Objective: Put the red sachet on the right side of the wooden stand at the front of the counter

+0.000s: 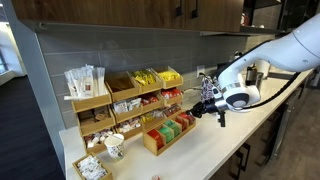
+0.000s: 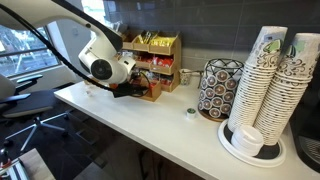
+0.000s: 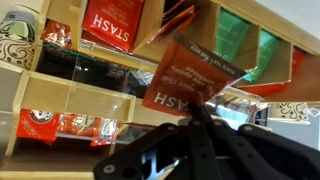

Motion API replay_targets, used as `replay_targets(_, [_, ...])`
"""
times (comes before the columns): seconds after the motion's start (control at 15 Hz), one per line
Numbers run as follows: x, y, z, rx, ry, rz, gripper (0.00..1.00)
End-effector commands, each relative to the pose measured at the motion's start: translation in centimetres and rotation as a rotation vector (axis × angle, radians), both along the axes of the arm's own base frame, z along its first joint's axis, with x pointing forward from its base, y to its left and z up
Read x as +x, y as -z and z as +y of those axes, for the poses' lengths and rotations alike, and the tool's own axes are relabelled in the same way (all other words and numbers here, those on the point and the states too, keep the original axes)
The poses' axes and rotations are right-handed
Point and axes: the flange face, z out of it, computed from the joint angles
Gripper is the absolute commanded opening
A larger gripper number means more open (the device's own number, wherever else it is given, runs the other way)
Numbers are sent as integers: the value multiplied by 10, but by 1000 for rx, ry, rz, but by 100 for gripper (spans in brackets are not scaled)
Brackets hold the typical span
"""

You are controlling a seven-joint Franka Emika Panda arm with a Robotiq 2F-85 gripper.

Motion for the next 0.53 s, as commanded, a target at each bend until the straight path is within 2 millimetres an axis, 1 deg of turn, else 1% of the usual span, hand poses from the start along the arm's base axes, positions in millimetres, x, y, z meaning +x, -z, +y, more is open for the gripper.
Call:
replay_targets(0.0, [15, 20, -10, -8, 12, -67, 0])
replay_targets(0.4, [31, 39, -20, -28, 36, -150, 0])
replay_targets(0.47, [41, 25, -28, -15, 36, -144, 0])
